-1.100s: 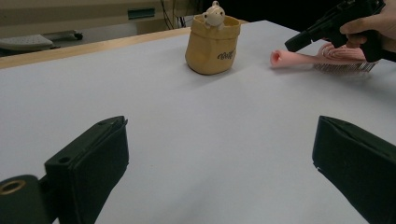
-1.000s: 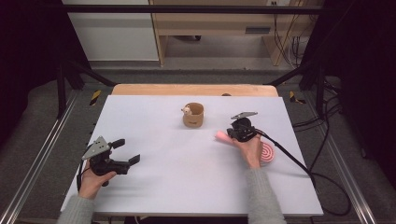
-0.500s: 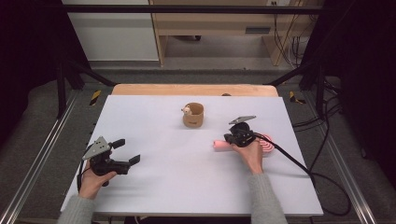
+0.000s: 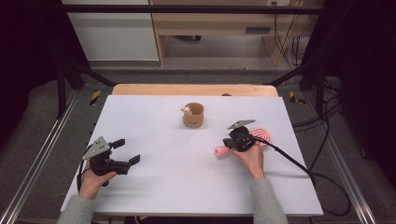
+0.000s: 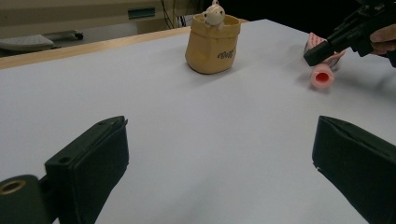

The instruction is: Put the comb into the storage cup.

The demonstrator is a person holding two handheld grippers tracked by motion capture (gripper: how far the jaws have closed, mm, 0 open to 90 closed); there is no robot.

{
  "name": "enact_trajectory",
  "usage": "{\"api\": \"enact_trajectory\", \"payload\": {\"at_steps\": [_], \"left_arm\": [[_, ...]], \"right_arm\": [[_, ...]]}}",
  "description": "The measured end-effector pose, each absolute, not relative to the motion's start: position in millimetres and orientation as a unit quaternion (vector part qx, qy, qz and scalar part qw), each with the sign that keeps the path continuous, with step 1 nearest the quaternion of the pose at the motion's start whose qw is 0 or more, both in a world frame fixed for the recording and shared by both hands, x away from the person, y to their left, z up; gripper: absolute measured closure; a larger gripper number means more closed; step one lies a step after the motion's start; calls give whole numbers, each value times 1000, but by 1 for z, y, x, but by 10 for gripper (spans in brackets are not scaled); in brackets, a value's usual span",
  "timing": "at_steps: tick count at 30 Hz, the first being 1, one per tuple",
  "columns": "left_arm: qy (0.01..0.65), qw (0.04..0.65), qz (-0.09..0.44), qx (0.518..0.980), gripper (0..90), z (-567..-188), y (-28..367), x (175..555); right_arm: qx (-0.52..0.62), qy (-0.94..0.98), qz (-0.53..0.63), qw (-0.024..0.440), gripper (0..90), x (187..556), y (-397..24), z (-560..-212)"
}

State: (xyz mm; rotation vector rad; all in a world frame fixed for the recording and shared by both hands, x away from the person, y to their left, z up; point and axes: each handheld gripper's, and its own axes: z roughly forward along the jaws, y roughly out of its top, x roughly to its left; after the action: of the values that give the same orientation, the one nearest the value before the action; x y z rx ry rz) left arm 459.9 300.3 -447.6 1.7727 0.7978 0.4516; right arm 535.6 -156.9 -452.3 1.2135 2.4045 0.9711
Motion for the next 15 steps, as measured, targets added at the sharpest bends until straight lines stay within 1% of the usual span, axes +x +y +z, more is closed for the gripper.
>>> {"api": "enact_trajectory", "payload": {"at_steps": [15], "left_arm": [[337,542,191,746,35,-448,300,460]], "right_arm": [[407,841,328,138,900,519,-159,-448]]}}
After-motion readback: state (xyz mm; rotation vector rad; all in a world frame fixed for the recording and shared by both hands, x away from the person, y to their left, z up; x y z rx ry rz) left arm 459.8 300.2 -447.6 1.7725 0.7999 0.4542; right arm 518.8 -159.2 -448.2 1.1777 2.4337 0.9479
